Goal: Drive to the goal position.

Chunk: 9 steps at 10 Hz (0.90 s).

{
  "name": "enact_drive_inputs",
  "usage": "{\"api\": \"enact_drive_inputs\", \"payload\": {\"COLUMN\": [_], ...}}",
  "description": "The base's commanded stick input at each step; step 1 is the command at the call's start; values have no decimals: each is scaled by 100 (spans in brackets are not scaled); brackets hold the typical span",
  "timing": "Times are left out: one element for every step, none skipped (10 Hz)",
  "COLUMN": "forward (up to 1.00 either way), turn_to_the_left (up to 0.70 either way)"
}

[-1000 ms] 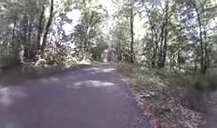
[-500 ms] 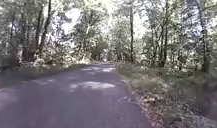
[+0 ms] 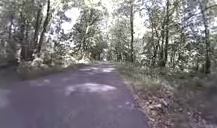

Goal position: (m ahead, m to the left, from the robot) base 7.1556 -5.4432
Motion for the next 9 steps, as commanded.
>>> {"api": "enact_drive_inputs", "payload": {"forward": [45,45,45,45,45,45,45,45,45], "turn_to_the_left": [0,0,0,0,0,0,0,0,0]}}
